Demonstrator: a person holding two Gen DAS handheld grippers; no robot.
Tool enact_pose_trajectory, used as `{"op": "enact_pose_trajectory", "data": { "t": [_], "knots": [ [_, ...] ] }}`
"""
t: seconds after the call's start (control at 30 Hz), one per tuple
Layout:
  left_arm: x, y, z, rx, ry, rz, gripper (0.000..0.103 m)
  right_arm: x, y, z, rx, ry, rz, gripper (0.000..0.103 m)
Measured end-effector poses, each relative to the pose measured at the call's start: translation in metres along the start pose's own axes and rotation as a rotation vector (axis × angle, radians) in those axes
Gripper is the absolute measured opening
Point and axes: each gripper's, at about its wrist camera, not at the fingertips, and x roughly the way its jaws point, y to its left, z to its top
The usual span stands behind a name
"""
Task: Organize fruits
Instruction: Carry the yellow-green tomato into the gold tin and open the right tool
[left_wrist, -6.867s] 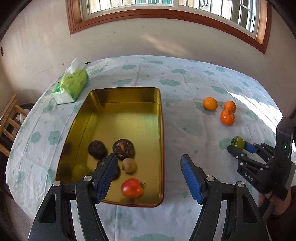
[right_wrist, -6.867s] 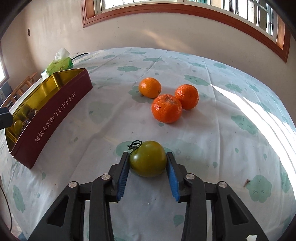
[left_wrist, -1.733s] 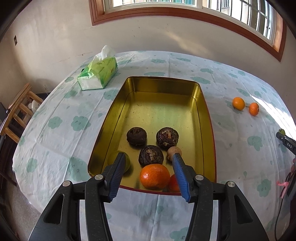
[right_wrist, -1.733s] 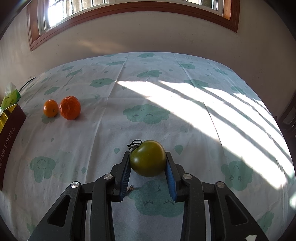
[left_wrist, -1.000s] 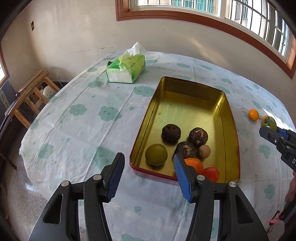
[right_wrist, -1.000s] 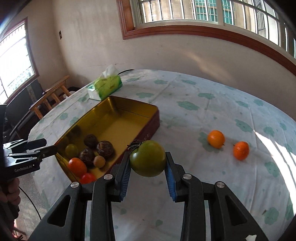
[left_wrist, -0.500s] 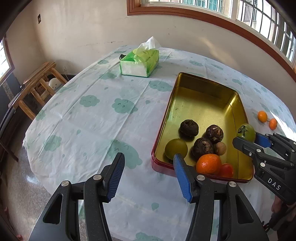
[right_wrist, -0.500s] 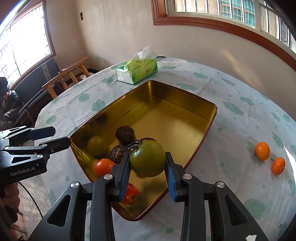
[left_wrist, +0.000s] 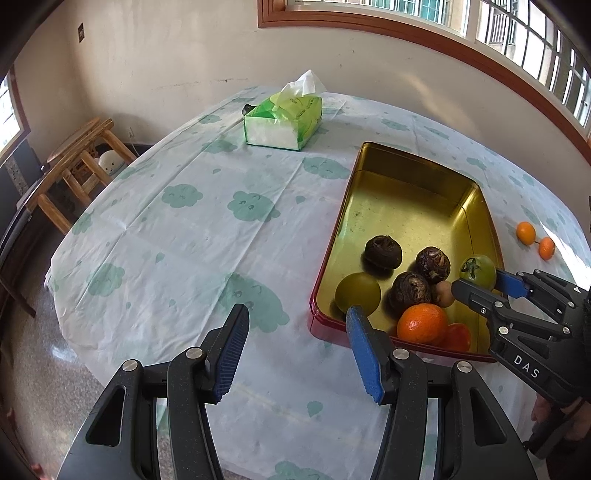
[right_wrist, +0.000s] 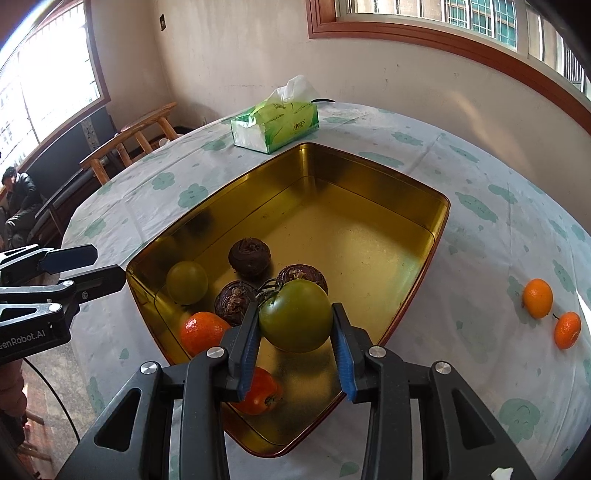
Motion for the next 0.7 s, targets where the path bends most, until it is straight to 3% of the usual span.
{"op": "enact_pose_trajectory", "data": {
  "t": [0.47, 0.7],
  "knots": [
    [-0.003, -0.012, 0.002, 0.017, -0.004, -0.009, 0.056, -0.013, -0.005, -0.002, 0.014, -0.043, 0.002, 0.041],
    [-0.007, -0.039, 0.007, 0.065, -0.019, -0.043, 0.056, -0.053, -0.053, -0.016, 0.11, -0.123, -0.088, 0.044]
  ]
}}
